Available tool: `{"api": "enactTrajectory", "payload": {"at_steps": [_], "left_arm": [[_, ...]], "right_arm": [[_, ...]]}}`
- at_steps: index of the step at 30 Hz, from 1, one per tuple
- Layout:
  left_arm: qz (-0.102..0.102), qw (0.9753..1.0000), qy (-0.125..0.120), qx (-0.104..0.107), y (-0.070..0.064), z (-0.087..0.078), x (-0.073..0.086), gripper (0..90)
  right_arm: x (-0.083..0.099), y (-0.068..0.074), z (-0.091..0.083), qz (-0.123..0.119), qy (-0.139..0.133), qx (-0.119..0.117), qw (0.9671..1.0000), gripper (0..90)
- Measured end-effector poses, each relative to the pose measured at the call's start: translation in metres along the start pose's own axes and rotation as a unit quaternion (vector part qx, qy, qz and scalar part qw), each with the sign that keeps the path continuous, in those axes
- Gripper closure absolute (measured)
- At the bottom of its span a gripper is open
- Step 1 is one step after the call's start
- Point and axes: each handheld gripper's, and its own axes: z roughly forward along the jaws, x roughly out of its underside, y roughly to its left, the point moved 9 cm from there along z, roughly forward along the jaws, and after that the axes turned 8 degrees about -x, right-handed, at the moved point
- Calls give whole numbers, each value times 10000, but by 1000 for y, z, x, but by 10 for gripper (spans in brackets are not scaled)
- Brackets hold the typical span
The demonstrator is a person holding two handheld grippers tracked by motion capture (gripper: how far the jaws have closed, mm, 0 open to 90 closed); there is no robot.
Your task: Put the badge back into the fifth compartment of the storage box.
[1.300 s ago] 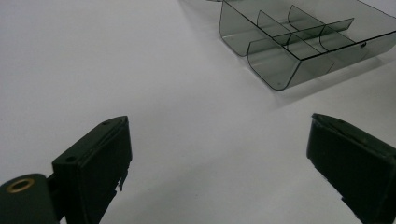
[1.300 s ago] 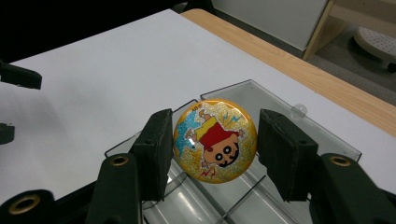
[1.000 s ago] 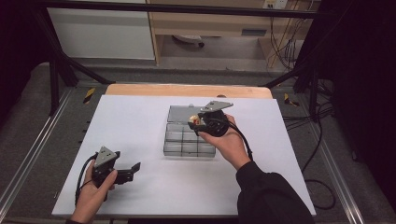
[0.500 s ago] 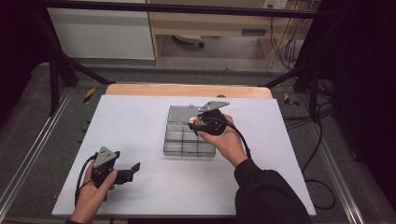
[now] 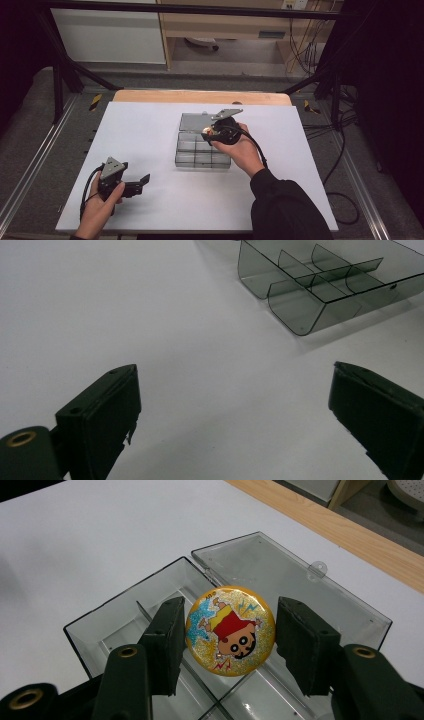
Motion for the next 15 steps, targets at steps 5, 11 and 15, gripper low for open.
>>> {"api": "enactTrajectory", "payload": {"at_steps": [5,11,15], "left_arm": [[17,10000,47,11,0,0,1,69],[30,10000,61,16,-1,1,2,69],[26,10000,58,18,-1,1,2,69]], "right_arm": [[1,0,2,45,46,-20,10000,467],[4,0,6,20,157,-37,9999,467],[5,0,9,38,200,-56,9998,467]]}}
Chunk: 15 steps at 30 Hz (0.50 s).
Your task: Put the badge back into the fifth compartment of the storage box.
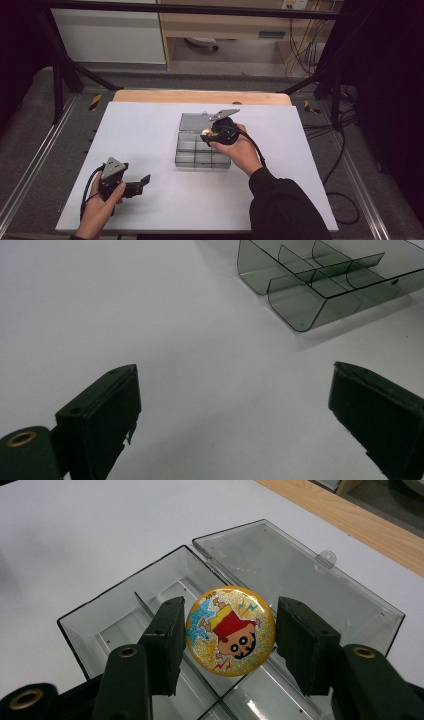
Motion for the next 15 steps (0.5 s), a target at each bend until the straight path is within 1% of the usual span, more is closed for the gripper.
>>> {"api": "enactTrajectory", "payload": {"at_steps": [15], "left_arm": [[31,10000,35,11,-1,0,1,69]], "right_arm": [[4,1,6,20,130,-41,9999,467]]}}
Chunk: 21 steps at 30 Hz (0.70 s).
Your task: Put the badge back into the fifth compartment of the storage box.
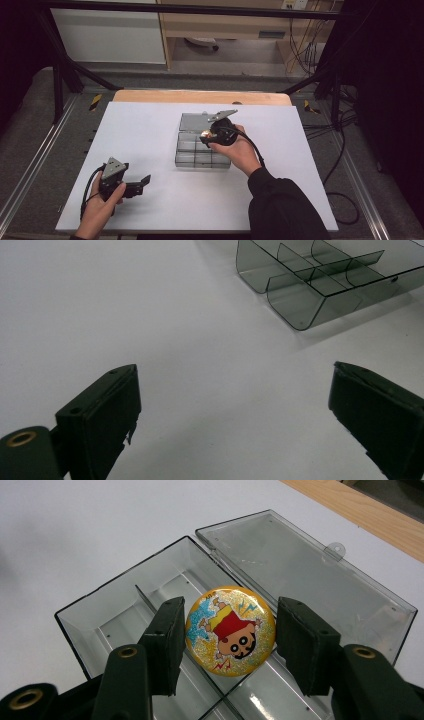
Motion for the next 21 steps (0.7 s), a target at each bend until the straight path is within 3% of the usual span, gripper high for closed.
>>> {"api": "enactTrajectory", "payload": {"at_steps": [13,21], "left_arm": [[21,10000,4,2,0,0,0,70],[26,10000,-6,9,0,0,0,70]], "right_arm": [[4,1,5,31,38,8,10000,467],[8,2,7,102,-144,97,9998,467]]}}
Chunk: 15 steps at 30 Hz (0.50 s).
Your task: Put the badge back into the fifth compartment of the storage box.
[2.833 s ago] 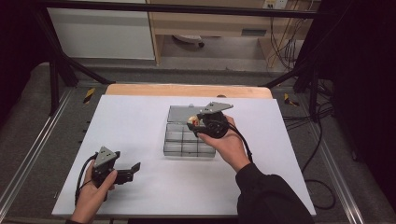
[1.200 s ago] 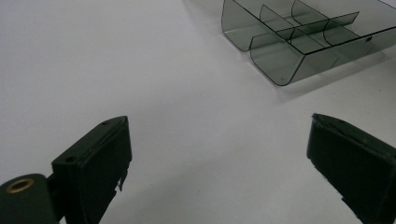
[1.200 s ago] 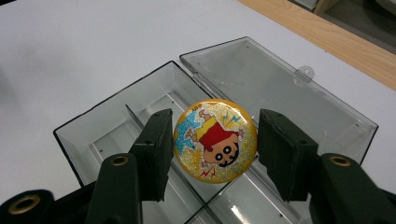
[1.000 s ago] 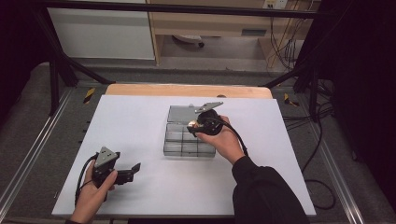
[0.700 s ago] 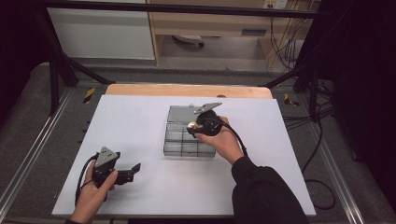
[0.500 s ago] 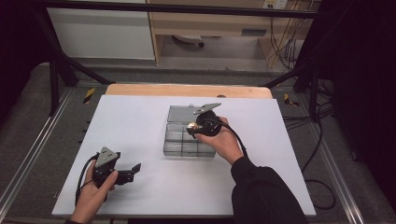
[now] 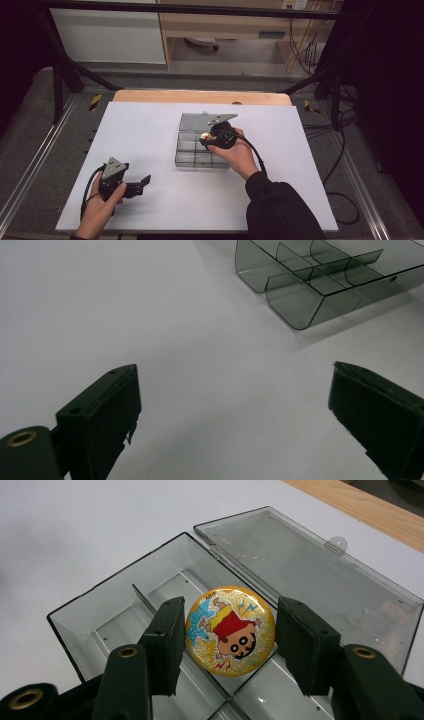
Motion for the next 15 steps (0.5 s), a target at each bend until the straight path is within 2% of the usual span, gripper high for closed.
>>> {"api": "enactTrajectory", "payload": {"at_steps": [15], "left_arm": [[6,10000,14,16,-1,0,1,70]], "right_arm": [[11,11,10,93,-11,-149,9998,467]]}}
